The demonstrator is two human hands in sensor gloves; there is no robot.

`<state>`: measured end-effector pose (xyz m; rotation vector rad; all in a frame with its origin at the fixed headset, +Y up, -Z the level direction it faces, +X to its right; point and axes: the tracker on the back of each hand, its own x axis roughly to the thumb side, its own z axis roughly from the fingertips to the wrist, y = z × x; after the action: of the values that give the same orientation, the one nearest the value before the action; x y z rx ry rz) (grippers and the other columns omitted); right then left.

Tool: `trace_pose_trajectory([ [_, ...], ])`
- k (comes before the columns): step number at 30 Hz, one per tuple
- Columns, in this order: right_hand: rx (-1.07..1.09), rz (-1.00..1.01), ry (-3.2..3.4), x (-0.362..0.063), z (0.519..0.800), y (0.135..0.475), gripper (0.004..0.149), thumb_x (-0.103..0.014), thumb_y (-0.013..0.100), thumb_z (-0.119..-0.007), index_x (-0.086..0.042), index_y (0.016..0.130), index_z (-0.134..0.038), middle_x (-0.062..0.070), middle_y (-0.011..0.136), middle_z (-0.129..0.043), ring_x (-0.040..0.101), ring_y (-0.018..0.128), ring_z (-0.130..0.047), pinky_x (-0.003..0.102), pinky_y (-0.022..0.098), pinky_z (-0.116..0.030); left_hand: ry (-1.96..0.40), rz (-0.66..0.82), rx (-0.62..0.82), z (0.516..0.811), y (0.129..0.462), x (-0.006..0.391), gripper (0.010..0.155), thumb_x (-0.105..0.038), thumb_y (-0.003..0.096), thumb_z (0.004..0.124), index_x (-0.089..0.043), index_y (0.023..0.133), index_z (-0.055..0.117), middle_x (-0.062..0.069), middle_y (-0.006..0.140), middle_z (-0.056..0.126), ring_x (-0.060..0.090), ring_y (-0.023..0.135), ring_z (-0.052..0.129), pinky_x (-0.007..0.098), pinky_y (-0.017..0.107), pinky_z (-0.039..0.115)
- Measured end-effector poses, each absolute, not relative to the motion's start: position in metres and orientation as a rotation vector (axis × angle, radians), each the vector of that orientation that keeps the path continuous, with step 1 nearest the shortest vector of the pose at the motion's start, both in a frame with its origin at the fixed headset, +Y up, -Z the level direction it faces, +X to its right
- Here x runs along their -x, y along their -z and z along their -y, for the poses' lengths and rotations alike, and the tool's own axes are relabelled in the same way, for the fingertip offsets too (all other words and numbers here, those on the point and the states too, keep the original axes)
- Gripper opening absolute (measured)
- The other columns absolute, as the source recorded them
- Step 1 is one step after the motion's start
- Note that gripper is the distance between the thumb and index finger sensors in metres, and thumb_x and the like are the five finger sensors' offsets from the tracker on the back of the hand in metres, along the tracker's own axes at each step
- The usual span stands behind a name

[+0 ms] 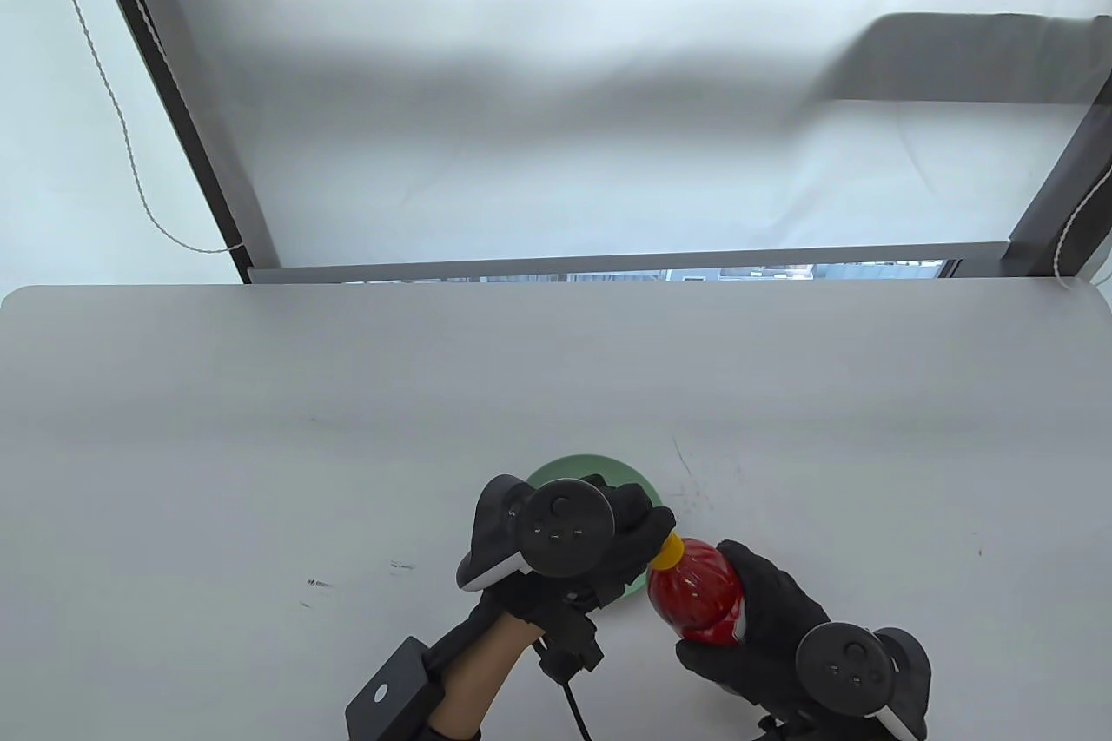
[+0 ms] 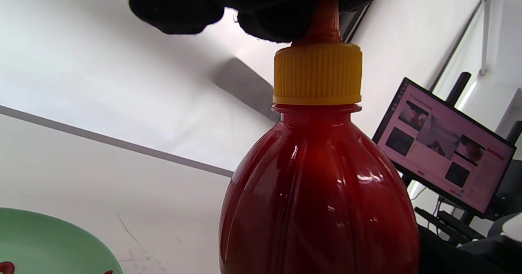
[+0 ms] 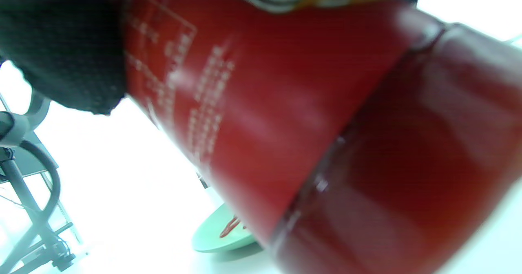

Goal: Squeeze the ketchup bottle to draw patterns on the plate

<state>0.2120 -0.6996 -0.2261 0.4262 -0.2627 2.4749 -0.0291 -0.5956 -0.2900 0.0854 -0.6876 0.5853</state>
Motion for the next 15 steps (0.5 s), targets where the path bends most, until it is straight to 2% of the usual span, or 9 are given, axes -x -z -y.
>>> trace_pose_trajectory([
  [2, -0.429, 0.271, -2.449, -0.214, 0.6967, 0.2255, 0.101, -0.065, 0.043, -0.101, -0.013, 0.116, -0.055, 0.022, 0.108, -0.077, 0.039, 0.094, -0.086, 0.066, 0.073, -0.07, -0.618, 0.695, -0.155, 0.5942, 0.2871, 0.0286, 0.044, -0.042, 0.0582, 0.073, -0.002, 0.068, 0.089, 0.002, 0.03, 0.092, 0.027, 0.045, 0.095, 0.055, 0.038, 0.079],
  [5, -0.437, 0.302, -2.465, -0.2151, 0.6941, 0.2251, 0.101, -0.065, 0.043, -0.1, -0.013, 0.116, -0.054, 0.021, 0.109, -0.076, 0.039, 0.094, -0.086, 0.066, 0.073, -0.07, -0.614, 0.697, -0.138, 0.5904, 0.2847, 0.0289, 0.044, -0.042, 0.058, 0.073, -0.003, 0.069, 0.089, 0.002, 0.031, 0.093, 0.027, 0.046, 0.095, 0.054, 0.039, 0.08],
  [9, -0.399, 0.286, -2.495, -0.2156, 0.6977, 0.2276, 0.102, -0.065, 0.043, -0.1, -0.013, 0.116, -0.054, 0.022, 0.109, -0.076, 0.04, 0.093, -0.086, 0.064, 0.073, -0.071, -0.561, 0.572, -0.164, 0.5963, 0.2855, 0.0306, 0.044, -0.046, 0.059, 0.071, -0.008, 0.071, 0.089, -0.001, 0.032, 0.095, 0.026, 0.045, 0.096, 0.053, 0.038, 0.08],
  [12, -0.388, 0.286, -2.513, -0.2144, 0.6989, 0.2278, 0.102, -0.065, 0.043, -0.101, -0.012, 0.116, -0.053, 0.022, 0.109, -0.076, 0.041, 0.093, -0.086, 0.064, 0.072, -0.072, -0.544, 0.489, -0.197, 0.5987, 0.2846, 0.0306, 0.051, -0.054, 0.0581, 0.068, -0.009, 0.071, 0.088, -0.001, 0.032, 0.095, 0.028, 0.043, 0.096, 0.053, 0.035, 0.079],
  [15, -0.398, 0.305, -2.577, -0.2104, 0.6995, 0.2261, 0.102, -0.065, 0.043, -0.101, -0.012, 0.116, -0.053, 0.022, 0.109, -0.075, 0.041, 0.094, -0.086, 0.063, 0.071, -0.073, -0.456, 0.44, -0.095, 0.6, 0.2865, 0.0294, 0.054, -0.056, 0.0588, 0.062, -0.01, 0.069, 0.088, -0.003, 0.03, 0.095, 0.027, 0.042, 0.096, 0.052, 0.034, 0.08],
])
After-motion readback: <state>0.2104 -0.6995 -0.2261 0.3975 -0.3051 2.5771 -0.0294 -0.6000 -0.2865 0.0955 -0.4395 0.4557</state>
